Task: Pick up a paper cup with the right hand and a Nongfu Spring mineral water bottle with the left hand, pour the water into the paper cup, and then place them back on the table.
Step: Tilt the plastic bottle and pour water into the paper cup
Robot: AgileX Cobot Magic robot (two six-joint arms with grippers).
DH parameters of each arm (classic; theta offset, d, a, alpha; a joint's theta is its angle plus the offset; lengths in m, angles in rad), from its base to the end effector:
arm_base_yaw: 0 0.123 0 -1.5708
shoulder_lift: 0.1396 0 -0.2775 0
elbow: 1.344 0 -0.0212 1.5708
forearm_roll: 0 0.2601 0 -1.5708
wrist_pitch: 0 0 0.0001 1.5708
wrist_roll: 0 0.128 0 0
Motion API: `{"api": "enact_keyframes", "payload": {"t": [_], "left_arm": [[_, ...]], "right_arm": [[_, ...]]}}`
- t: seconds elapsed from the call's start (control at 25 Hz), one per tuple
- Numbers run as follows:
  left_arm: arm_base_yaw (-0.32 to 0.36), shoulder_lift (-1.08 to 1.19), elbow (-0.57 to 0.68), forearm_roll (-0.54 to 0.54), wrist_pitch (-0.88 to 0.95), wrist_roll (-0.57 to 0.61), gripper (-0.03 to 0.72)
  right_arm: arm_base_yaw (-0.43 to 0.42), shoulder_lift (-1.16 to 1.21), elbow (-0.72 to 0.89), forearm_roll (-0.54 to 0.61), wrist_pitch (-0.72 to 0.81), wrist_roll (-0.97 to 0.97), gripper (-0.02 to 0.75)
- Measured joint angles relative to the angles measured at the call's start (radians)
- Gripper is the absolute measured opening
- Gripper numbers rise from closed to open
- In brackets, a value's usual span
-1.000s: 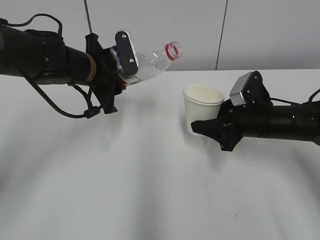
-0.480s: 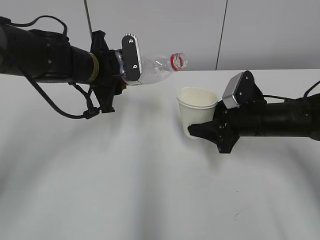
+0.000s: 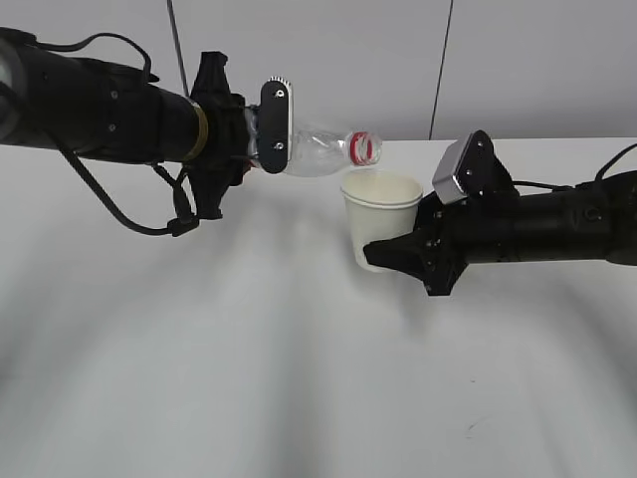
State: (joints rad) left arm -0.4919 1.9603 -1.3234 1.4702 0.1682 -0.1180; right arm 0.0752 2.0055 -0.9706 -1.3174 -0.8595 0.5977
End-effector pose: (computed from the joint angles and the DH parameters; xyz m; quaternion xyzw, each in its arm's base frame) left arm 0.4327 -0.2075 0.1770 0.6714 0.5603 0.2663 0.4055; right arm 0.3801 0.1227 0.1034 -0.4365 0.7205 0.2444 0.4802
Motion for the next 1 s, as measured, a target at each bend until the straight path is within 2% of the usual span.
{"api": "enact_keyframes", "payload": {"t": [0.68, 1.0], "left_arm": [[-0.001, 0.000, 0.000, 0.178, 0.035, 0.001, 0.332], [-0.001, 0.000, 0.000, 0.224, 0.035, 0.004, 0.331]], "right_arm": [[0.000, 0.000, -0.005, -0.119, 0.040, 0.069, 0.384], [0.000, 0.000, -0.005, -0.155, 0.043, 0.100, 0.384]]}}
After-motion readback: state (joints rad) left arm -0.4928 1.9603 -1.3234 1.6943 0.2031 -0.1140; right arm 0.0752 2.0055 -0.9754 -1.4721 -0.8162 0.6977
